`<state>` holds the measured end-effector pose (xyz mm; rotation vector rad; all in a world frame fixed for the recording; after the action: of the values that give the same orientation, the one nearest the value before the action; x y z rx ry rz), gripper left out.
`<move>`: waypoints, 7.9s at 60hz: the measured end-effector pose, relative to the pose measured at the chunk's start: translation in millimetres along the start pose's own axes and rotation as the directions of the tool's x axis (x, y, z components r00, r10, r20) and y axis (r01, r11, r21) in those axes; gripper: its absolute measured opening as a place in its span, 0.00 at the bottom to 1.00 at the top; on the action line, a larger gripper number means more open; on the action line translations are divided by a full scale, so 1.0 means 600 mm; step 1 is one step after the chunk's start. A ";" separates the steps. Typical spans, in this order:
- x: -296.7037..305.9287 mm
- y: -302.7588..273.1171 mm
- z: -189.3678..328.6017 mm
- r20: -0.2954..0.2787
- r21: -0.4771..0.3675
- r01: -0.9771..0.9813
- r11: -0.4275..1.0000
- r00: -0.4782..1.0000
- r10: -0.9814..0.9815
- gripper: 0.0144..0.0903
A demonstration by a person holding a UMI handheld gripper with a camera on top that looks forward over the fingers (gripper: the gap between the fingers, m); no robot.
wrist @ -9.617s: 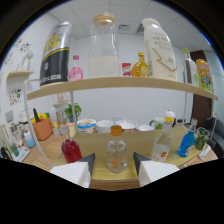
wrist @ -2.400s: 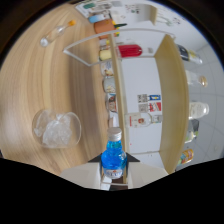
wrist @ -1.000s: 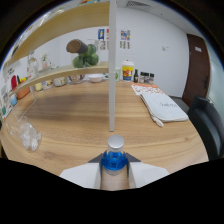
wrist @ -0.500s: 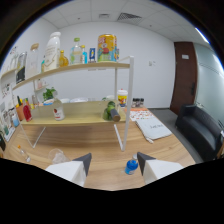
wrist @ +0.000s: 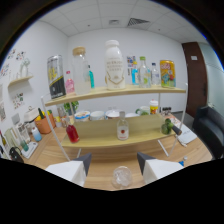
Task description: Make me a cup of Mount Fuji.
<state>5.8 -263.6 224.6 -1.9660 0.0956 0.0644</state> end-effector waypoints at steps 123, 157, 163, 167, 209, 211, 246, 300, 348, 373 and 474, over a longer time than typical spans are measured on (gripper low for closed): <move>-0.142 0.165 0.145 0.099 0.021 -0.058 0.998 0.993 0.056 0.31; -0.126 0.144 0.157 0.195 -0.166 -0.942 0.293 0.260 0.946 0.31; -0.125 0.146 0.158 0.188 -0.195 -0.966 0.172 0.135 0.973 0.31; -0.126 0.146 0.157 0.187 -0.209 -0.970 0.123 0.084 0.979 0.31; -0.132 0.113 0.136 0.236 -0.264 -0.963 0.057 -0.007 0.972 0.31; -0.134 0.109 0.134 0.248 -0.245 -0.961 0.127 0.064 0.967 0.31; -0.153 0.161 0.172 0.095 0.051 -0.013 0.999 0.995 0.008 0.31; -0.149 0.262 0.158 0.087 -0.105 0.112 0.988 0.991 -0.103 0.92; 0.044 -0.002 -0.037 0.023 0.018 0.063 0.998 0.998 -0.063 0.94; 0.004 -0.365 0.071 0.040 0.239 0.045 0.970 0.998 -0.056 0.89; 0.204 0.143 0.139 -0.074 -0.066 0.932 0.356 0.352 -0.933 0.43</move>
<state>119.0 -224.2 102.5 -1.7490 -1.0117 -0.8162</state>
